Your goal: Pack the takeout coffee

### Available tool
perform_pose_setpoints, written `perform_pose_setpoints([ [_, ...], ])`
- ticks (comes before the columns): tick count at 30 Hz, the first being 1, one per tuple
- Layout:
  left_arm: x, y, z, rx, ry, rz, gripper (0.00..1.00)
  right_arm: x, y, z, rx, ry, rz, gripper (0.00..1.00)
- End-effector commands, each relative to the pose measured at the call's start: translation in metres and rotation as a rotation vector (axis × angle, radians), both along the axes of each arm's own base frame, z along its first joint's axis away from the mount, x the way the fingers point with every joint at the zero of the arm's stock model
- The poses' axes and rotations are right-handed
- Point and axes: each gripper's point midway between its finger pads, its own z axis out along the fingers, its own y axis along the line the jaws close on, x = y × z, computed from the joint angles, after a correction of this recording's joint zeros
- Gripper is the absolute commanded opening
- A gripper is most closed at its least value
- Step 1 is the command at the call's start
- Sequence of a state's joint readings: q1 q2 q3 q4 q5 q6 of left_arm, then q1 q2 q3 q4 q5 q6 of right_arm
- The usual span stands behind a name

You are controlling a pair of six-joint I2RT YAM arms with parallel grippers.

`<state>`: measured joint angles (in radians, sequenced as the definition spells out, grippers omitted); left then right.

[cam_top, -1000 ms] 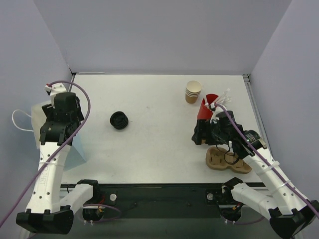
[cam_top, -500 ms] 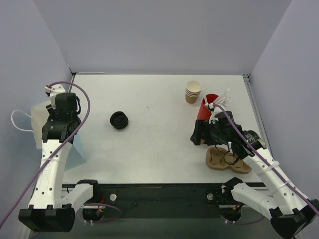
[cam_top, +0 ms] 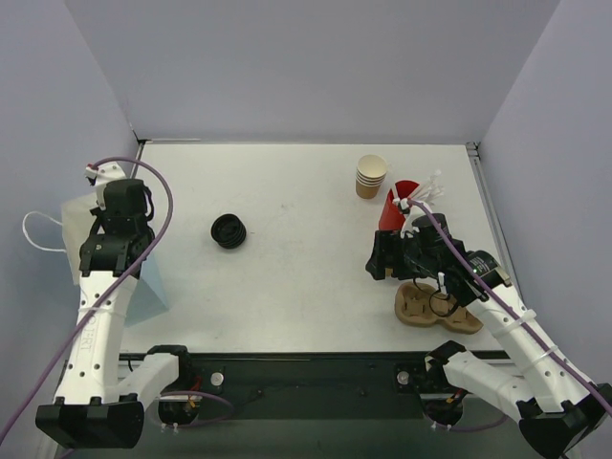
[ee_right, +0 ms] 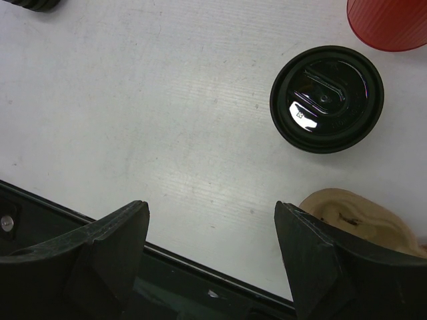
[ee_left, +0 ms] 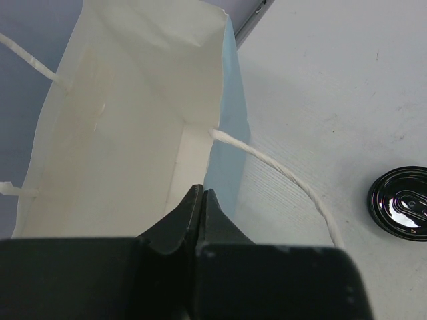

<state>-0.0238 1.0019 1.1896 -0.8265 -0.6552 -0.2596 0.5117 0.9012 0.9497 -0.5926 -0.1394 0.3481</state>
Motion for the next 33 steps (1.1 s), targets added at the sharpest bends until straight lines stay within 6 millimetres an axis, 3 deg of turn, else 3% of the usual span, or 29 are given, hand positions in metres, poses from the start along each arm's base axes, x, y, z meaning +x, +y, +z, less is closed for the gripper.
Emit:
perform_pose_setpoints([
  [1, -0.002, 0.000, 0.021, -0.003, -0.063, -0.011, 0.00, -0.001, -0.001, 0.001, -0.010, -0.013, 0.010, 0.77],
  [8, -0.016, -0.020, 0.038, -0.083, -0.084, -0.115, 0.00, -0.002, -0.003, 0.006, -0.004, -0.028, 0.003, 0.77],
  [14, -0.037, -0.036, 0.072, -0.099, -0.140, -0.231, 0.00, -0.005, -0.003, 0.010, 0.005, -0.027, 0.008, 0.77],
  [15, -0.039, -0.038, 0.085, -0.093, -0.165, -0.259, 0.00, -0.006, -0.002, 0.011, 0.010, -0.027, 0.008, 0.77],
  [18, -0.040, -0.062, 0.114, -0.116, -0.241, -0.404, 0.00, -0.006, -0.001, 0.017, 0.026, -0.039, 0.009, 0.77],
  [23, -0.043, -0.123, 0.152, -0.200, -0.356, -0.752, 0.00, -0.008, 0.000, 0.029, 0.055, -0.063, 0.011, 0.77],
  [25, -0.045, -0.146, 0.156, -0.214, -0.359, -0.885, 0.00, -0.009, 0.000, 0.032, 0.063, -0.073, 0.009, 0.77],
  [33, -0.058, -0.199, 0.165, -0.156, -0.427, -1.241, 0.00, -0.010, -0.010, 0.041, 0.055, -0.131, -0.019, 0.78],
])
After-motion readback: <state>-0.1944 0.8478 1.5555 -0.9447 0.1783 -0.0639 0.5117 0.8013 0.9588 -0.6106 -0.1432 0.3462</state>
